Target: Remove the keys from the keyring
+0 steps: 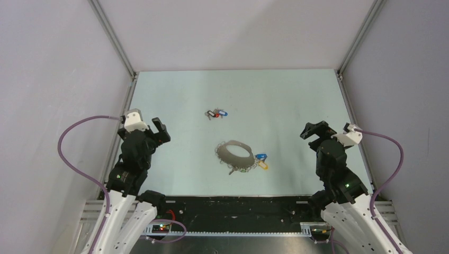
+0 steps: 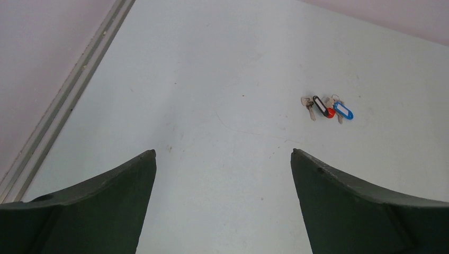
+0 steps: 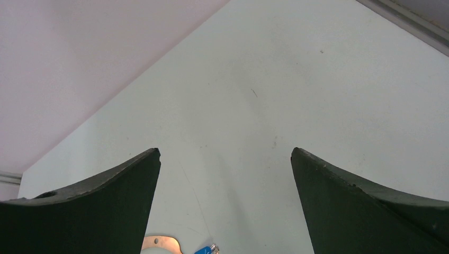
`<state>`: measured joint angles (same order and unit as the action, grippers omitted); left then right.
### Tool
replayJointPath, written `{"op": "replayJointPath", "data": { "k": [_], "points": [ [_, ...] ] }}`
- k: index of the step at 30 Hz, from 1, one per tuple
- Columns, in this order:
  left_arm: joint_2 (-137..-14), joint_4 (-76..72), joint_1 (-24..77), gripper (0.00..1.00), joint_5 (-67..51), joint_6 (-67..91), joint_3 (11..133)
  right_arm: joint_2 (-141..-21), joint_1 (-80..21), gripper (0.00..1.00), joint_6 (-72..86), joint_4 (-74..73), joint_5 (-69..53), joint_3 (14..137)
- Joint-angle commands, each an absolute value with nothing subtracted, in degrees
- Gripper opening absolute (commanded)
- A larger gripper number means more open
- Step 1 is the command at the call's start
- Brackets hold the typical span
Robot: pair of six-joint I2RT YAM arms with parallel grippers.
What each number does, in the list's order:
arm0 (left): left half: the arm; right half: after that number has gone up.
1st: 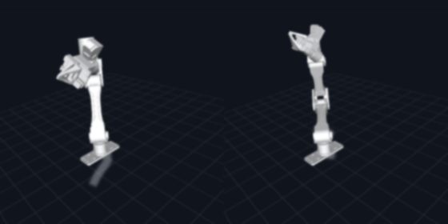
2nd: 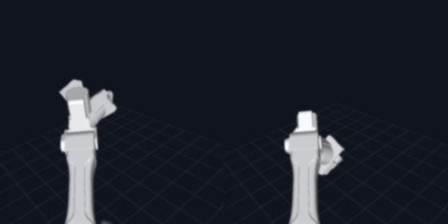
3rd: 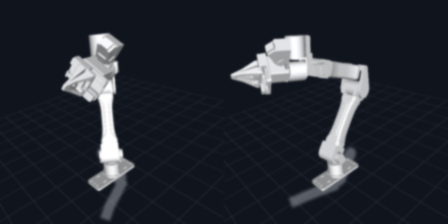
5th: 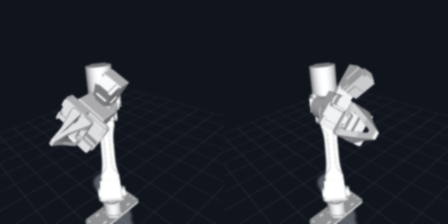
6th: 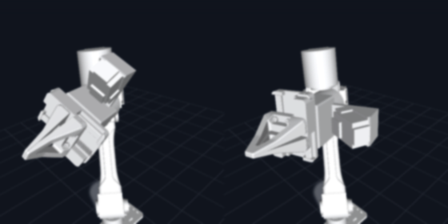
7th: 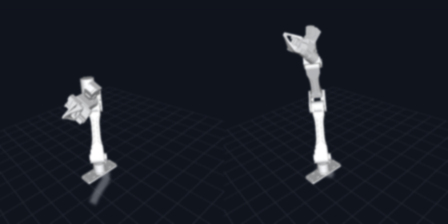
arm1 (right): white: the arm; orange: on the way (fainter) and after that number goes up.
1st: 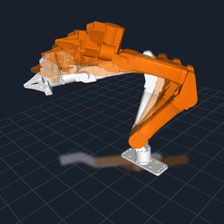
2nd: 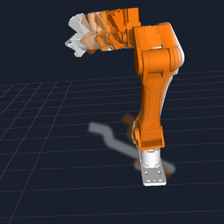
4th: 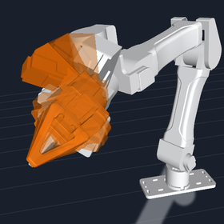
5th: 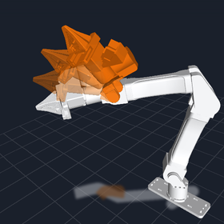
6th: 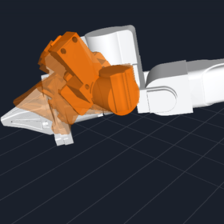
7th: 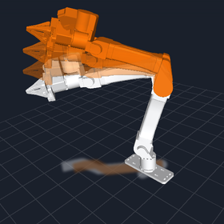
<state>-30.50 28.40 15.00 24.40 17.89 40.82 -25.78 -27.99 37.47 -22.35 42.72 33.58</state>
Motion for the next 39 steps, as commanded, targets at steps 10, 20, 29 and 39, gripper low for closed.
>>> {"op": "replayJointPath", "data": {
  "k": [10,20,29,39],
  "points": [
    [-30.4,29.4,14.7,1.0,20.2,11.8,40.8,-29.0,-27.5,0.99,28.2,-12.4,29.7,31.5],
    [-32.0,29.8,14.7,1.0,13.1,10.4,40.9,-49.4,-33.9,0.91,18.9,-9.9,5.8,37.2],
    [-32.3,29.7,14.7,1.0,8.6,9.3,40.6,-72.3,-52.6,0.83,8.9,-13.1,11.1,48.8],
    [-32.1,29.7,14.6,1.0,7.9,9.4,40.6,-88.6,-58.7,0.67,-1.6,-19.5,3.4,60.3]
  ]
}}
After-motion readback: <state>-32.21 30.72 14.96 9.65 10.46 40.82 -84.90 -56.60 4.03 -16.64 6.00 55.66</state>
